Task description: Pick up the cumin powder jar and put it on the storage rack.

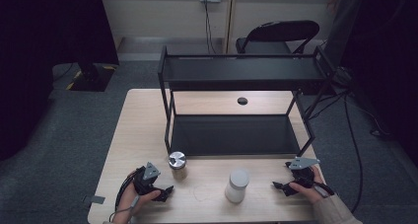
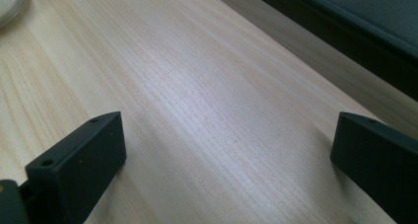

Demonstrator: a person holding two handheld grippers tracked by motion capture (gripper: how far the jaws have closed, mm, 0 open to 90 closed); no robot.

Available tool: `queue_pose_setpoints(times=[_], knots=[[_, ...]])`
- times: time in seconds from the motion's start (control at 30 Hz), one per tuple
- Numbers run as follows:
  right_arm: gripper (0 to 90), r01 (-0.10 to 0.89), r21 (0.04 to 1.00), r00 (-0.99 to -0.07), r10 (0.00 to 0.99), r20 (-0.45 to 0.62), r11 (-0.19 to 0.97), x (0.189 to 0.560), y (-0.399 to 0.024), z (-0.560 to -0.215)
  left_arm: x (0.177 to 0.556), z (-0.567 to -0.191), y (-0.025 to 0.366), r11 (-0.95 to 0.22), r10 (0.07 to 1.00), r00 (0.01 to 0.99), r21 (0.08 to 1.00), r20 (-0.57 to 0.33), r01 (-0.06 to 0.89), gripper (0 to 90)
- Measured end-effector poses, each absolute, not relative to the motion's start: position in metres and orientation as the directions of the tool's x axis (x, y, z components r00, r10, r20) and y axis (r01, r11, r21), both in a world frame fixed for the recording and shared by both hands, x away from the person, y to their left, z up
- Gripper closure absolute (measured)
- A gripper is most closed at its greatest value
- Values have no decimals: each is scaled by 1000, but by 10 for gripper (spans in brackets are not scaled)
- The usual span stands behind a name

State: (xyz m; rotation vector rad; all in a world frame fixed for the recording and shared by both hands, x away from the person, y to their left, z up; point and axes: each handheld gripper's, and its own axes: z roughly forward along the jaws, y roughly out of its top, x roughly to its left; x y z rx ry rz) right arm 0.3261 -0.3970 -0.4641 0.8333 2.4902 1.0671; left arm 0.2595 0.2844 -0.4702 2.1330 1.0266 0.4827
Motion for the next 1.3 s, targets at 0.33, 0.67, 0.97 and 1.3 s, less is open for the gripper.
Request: queue_pose_setpoints(times=[0.33,0.67,0.97,1.3], knots=[[0,391,735,-784,618,-49,554,326,-397,-464,259,-468,282,-434,795,606,727,31,532,0],[0,390,735,-784,618,-50,554,326,-397,-464,259,-468,281,-431,798,601,725,30,536,0],[0,391,735,-784,618,-50,554,326,-397,-464,260,-469,284,-415,799,602,733,9,540,0],[0,391,735,-784,618,-49,554,326,-397,-464,260,-468,284,-378,785,619,766,-32,519,14]])
